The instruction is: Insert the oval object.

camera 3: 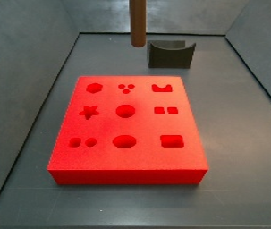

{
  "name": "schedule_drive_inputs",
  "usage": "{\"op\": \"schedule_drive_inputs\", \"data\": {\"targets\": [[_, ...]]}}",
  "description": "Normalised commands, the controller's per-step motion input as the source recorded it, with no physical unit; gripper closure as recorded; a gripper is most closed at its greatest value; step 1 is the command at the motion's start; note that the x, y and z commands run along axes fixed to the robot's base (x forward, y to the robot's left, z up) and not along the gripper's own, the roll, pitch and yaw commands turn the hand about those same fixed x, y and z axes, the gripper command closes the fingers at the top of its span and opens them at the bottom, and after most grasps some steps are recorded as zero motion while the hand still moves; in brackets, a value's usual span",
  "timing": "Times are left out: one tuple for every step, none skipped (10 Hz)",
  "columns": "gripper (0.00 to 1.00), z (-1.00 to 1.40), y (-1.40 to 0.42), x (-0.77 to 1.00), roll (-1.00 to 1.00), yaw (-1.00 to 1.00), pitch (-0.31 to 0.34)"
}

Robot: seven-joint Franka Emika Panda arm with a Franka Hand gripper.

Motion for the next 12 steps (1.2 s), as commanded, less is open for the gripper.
{"op": "schedule_drive_inputs", "data": {"targets": [[1.00, 0.00, 0.00, -0.04, 0.00, 0.00, 0.000], [1.00, 0.00, 0.23, 0.07, -0.19, -0.18, 0.000], [1.00, 0.00, 0.21, 0.26, -0.19, -0.54, 0.156], [1.00, 0.00, 0.07, 0.08, -0.10, -0.78, 0.239], [1.00, -0.10, 0.02, 0.00, -0.07, -0.87, 0.297], [1.00, -0.10, 0.02, 0.00, -0.06, -0.87, 0.300], [1.00, -0.11, 0.02, 0.00, -0.05, -0.87, 0.307], [1.00, -0.14, 0.06, 0.00, -0.04, -0.87, 0.324], [1.00, -0.16, 0.08, 0.00, -0.03, -0.86, 0.334], [1.00, -0.18, 0.11, 0.00, -0.01, -0.84, 0.371], [1.00, 0.00, 0.00, 0.07, -0.12, -0.79, 0.244], [1.00, 0.37, -0.03, 0.26, -0.30, -0.82, 0.080]]}}
